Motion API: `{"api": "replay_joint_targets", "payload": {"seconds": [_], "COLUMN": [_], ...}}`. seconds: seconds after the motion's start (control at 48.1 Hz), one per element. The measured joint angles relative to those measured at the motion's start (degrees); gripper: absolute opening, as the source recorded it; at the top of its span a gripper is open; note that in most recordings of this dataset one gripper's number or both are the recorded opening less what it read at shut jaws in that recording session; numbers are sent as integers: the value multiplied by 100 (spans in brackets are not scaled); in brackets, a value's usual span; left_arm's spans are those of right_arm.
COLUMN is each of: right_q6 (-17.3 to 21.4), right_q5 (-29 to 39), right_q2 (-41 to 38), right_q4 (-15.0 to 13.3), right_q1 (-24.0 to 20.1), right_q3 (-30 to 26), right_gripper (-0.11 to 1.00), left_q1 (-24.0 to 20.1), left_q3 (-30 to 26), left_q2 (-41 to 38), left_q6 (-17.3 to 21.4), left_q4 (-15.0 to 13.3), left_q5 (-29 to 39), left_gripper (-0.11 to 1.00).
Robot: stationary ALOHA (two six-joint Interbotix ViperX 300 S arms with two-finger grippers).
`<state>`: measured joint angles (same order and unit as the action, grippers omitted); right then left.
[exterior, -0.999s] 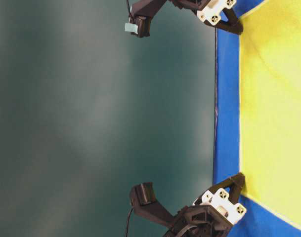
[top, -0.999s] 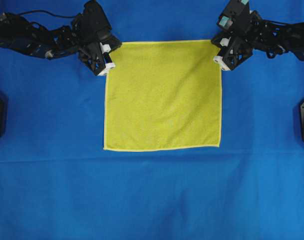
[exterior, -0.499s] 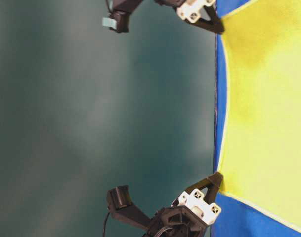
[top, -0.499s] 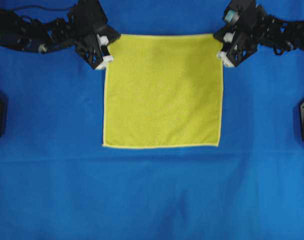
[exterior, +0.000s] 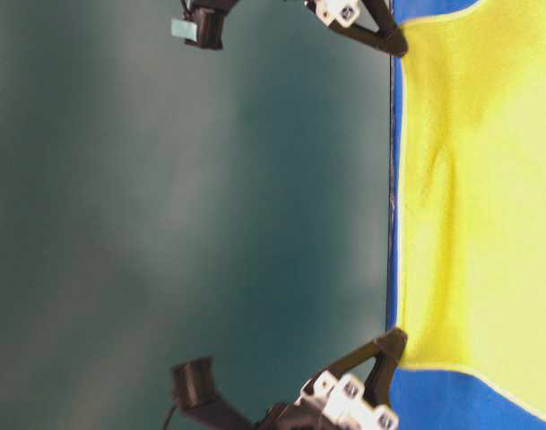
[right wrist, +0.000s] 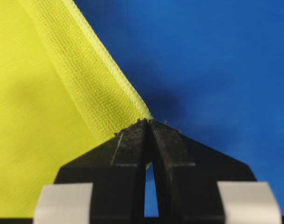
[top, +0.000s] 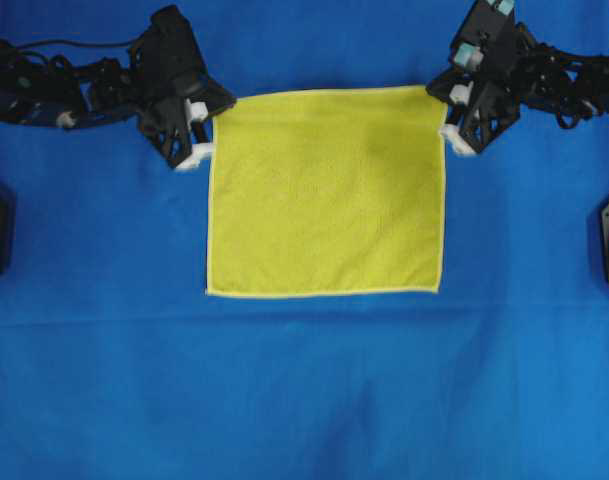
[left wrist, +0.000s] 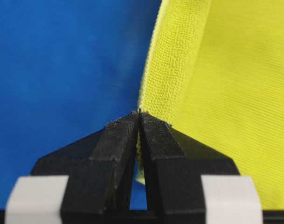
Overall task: Fold the yellow towel.
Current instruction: 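Pull both top corners down toward the bottom edge, folding in half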
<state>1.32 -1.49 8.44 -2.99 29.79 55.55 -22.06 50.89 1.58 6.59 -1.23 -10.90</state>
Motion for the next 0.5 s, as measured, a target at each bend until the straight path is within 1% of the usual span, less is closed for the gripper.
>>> {"api": "replay_joint_targets", "payload": {"seconds": [0.104,0.208,0.333,0.416,0.499], "right_q6": [9,44,237,396,624], "right_q5": [70,149,237,316,378], "right_q2": [211,369,466,466,466], "right_q4": [97,343,633,729,782], "right_q1": [-413,-870,-1389,-1644,-1925], "right_q3": [132,255,334,352,369], "right_gripper": [2,3,3,3,2], "left_q1": [378,826,1380,1749,1995], "left_q3": [202,369,422,422,422], "left_q2": [255,369,387,387,378], "left_q6": [-26,-97,-308,-492,-659], "left_q4": [0,0,0,0,-9], "left_q5": [62,97,185,229,246], "left_gripper": [2,2,2,2,2]}}
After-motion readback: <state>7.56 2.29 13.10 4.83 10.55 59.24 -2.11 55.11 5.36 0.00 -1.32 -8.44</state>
